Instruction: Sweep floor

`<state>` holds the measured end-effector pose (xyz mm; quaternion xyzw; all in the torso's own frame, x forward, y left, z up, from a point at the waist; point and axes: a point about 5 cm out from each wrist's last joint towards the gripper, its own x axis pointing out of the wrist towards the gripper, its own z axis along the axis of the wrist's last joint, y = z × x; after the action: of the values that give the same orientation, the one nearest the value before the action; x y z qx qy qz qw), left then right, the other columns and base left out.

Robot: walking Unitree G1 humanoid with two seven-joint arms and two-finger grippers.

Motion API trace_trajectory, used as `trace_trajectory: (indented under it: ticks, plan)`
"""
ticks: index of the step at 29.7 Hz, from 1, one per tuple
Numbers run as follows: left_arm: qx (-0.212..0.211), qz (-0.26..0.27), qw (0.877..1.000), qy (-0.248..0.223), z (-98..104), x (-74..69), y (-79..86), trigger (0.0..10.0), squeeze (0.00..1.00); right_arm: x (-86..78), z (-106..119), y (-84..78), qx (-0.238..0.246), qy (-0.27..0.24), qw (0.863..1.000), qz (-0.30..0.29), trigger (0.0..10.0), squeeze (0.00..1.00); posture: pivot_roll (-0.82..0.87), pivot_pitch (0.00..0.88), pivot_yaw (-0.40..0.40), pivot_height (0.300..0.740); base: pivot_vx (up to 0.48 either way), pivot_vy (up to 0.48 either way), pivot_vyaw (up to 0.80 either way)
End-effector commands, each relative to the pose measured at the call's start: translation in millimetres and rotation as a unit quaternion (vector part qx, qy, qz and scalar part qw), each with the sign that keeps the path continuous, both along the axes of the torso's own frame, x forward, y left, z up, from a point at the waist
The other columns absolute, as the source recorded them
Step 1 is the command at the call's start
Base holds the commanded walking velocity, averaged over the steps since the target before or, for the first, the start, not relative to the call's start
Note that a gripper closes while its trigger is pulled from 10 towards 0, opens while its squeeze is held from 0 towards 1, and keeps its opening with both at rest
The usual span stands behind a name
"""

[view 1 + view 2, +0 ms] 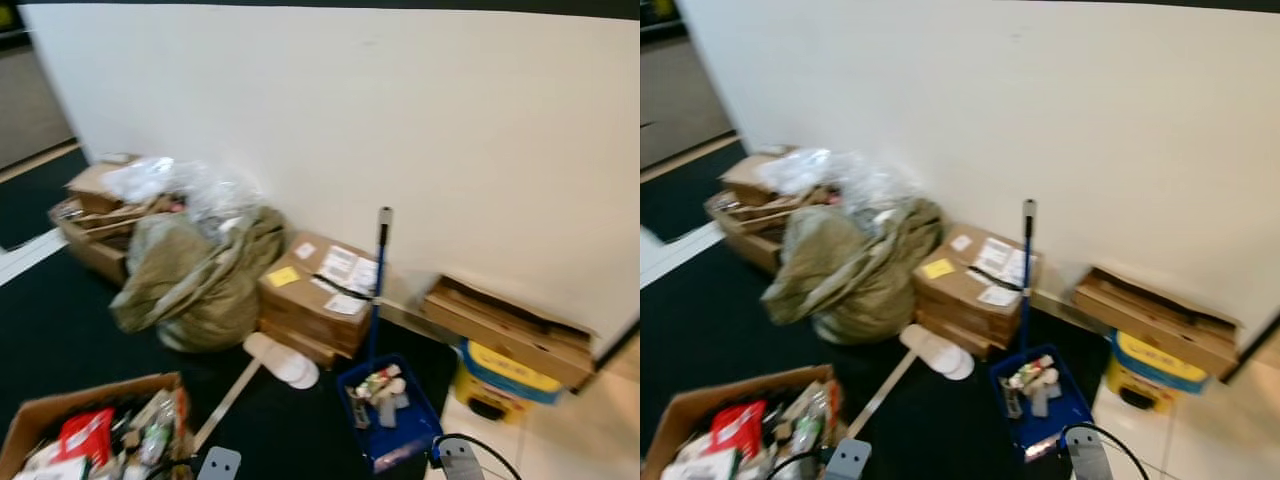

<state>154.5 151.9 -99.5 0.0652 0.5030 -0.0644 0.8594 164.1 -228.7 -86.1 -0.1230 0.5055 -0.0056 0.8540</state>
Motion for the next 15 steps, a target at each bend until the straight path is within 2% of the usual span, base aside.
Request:
trace_trajectory:
  ticks: [1,15]
  plan:
    - [0.009,0.0,1.0,0.004,-1.0,-2.9,5.1,10.0,0.0,-1.3,-1.9,5.6,0.005,0.006,1.0,0.004,10.0,0.0,-0.09,0.012,0.039,0.74,0.0,0.0,-0.8]
    - [0.011,-0.003,1.0,0.003,-1.0,-3.1,5.1,10.0,0.0,-4.3,-3.9,9.0,0.005,0.01,1.0,0.006,10.0,0.0,-0.1,0.001,0.039,0.74,0.0,0.0,-0.8]
